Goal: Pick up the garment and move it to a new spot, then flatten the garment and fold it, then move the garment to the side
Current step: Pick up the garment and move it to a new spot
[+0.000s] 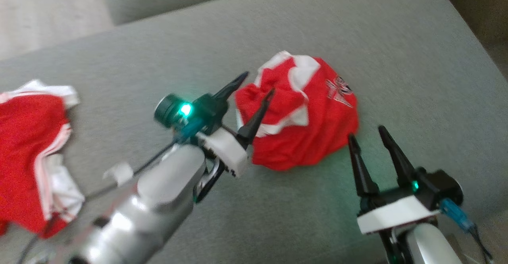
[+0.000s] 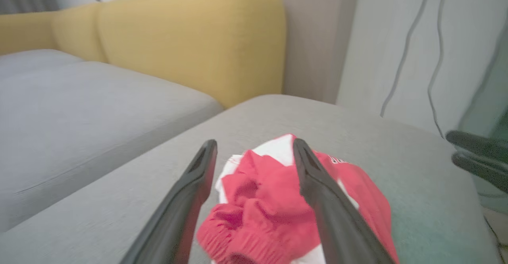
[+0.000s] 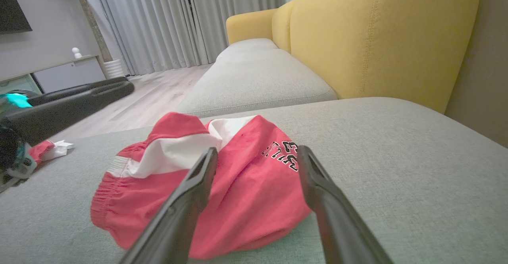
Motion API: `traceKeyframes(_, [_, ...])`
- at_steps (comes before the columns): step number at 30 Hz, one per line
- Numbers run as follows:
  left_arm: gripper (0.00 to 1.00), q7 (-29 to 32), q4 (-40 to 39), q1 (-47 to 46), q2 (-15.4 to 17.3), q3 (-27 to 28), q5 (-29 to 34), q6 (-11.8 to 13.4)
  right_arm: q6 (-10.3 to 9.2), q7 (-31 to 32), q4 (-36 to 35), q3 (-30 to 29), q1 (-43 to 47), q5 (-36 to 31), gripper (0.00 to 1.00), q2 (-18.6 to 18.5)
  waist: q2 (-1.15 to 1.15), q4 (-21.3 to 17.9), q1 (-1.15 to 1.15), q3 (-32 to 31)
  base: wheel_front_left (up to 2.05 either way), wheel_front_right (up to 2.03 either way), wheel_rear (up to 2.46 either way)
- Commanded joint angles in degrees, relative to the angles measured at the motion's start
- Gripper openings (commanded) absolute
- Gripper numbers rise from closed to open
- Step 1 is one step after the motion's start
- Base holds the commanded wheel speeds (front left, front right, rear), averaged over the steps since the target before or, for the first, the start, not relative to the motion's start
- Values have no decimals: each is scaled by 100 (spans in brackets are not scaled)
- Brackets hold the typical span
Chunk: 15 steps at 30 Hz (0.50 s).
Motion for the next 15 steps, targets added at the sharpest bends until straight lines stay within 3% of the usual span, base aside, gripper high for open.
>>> traceKeyframes(1, [100, -49, -303, 260, 117, 531, 141, 238, -4, -36, -141, 20, 51, -61, 100, 9, 0, 494, 0, -459, 0, 0, 0])
traceKeyframes(8, [100, -50, -1219, 1939, 321, 2063, 727, 1025, -4, -36, -113, -384, 393, -161, 100, 9, 0, 1214, 0, -1019, 0, 0, 0])
traceKeyframes(15, [100, -51, -2337, 3651, 199, 3562, 1321, 1282, -4, -36, -119, -644, 766, -264, 100, 9, 0, 1669, 0, -1394, 0, 0, 0])
